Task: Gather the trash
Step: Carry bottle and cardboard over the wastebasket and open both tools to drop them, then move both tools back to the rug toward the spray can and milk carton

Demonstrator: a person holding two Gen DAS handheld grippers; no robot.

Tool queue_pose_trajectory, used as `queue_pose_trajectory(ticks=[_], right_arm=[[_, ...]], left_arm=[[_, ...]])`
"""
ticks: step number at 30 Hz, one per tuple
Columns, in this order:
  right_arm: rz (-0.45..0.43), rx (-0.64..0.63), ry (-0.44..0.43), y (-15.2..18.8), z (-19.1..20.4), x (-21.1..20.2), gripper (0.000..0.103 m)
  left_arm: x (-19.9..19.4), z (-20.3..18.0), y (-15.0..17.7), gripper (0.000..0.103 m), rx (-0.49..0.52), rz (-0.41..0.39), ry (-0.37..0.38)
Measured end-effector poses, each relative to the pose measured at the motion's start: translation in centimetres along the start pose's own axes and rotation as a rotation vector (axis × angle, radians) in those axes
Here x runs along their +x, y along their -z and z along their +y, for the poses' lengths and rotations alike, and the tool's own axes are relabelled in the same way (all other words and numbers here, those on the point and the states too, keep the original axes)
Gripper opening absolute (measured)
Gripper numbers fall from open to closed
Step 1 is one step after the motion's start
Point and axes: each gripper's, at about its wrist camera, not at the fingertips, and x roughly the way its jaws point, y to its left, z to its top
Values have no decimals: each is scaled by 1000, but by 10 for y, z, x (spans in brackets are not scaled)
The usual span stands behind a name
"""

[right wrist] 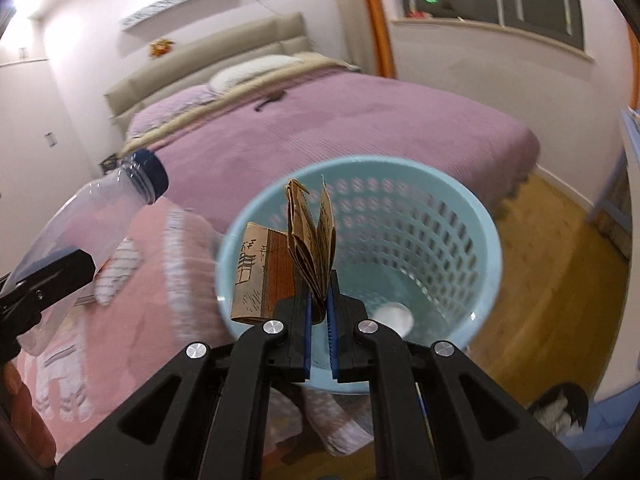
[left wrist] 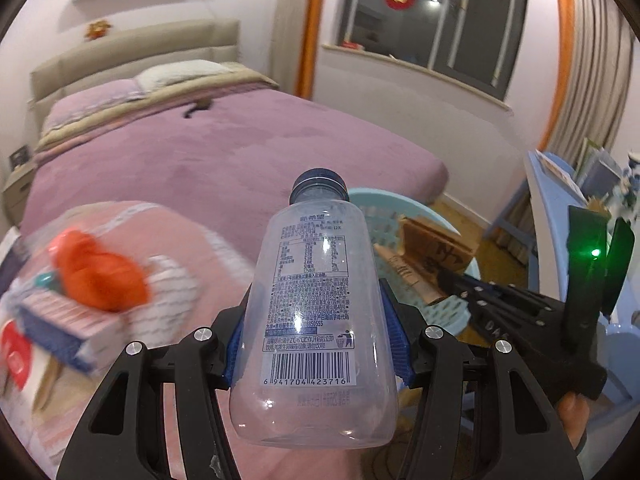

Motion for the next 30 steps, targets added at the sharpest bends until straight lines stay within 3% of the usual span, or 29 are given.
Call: queue_pose_trajectory(ticks=[9,11,12,13,24,30], right_arm=[[77,122,64,5,-35,27,6],[93,145,55,5,-41,30,9],[99,154,53,4,-42,33,10],[104,166,47,6,-44,33,11],[57,165,3,3,-34,12,44],[25,128,-31,-1,-8,-6,44]], left_arm=[[53,-18,-7,55,23,86,34],[58,-21,-9,62,28,85,31],[55,-24,-8,73,25,77,30],[51,-25,-7,78,21,63,30],[11,-7,0,79,-34,-10,65],[-28,7,4,79,-60,-77,52]])
